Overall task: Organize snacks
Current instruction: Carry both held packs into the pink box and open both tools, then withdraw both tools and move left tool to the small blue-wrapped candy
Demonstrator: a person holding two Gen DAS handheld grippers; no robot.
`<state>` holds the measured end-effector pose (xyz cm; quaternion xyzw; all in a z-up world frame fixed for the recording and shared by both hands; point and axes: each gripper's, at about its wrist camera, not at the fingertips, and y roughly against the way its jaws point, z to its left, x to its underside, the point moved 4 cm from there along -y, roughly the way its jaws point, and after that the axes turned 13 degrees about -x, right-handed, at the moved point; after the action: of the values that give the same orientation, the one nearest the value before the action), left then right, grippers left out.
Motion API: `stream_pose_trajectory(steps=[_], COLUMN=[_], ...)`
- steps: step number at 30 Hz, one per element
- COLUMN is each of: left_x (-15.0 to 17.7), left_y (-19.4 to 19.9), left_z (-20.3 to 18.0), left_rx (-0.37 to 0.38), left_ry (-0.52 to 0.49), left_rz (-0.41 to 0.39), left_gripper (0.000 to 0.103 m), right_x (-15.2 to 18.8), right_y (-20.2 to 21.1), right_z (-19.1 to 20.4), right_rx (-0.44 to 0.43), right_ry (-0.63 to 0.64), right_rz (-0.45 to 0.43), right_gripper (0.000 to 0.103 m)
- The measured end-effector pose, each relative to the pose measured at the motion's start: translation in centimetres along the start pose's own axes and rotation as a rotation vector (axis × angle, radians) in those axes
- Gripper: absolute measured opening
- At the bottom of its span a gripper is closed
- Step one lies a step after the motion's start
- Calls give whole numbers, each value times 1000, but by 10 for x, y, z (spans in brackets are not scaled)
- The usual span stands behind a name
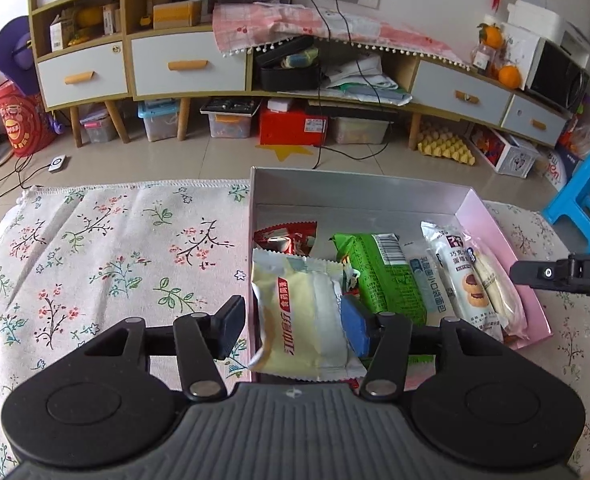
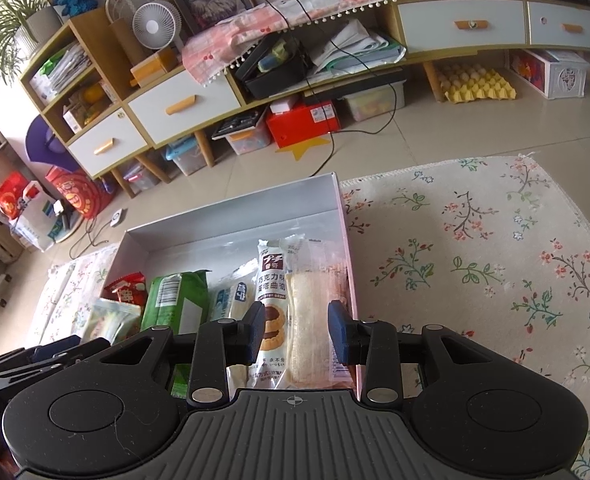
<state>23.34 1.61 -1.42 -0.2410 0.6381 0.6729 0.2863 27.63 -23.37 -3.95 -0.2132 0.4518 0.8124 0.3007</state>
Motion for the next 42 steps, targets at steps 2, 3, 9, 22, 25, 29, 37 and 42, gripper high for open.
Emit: stream_pose_trajectory(steps=[2,3,9,22,25,29,37,42], left_x=[0,0,-1,2,10,17,49,85], left_y=[-1,-1,-1,19,30,46,74,97], left_z=[3,5,15,17,16,14,-3,-22], left_rx=[-10,-15,-53,-21,8,48,88,137], left_ry=[9,11,27,96,108,92,19,-93], left_rz=[4,5,0,51,80,77,86,73], left_gripper=[48,48,48,60,62,64,67,66], right_x=[0,0,-1,5,7,16,52,74], right_y=[0,1,4,29,44,62,94,115], right_z=[1,1,0,20,27,37,42,42], right_rx=[-2,-4,-10,-76,-96,-138,-136,-140], right_ry=[2,4,-10,32,49,86,135,155], right_rz=[1,0,-7,23,25,58,110,121], right_gripper=[35,35,35,45,53,56,60,60])
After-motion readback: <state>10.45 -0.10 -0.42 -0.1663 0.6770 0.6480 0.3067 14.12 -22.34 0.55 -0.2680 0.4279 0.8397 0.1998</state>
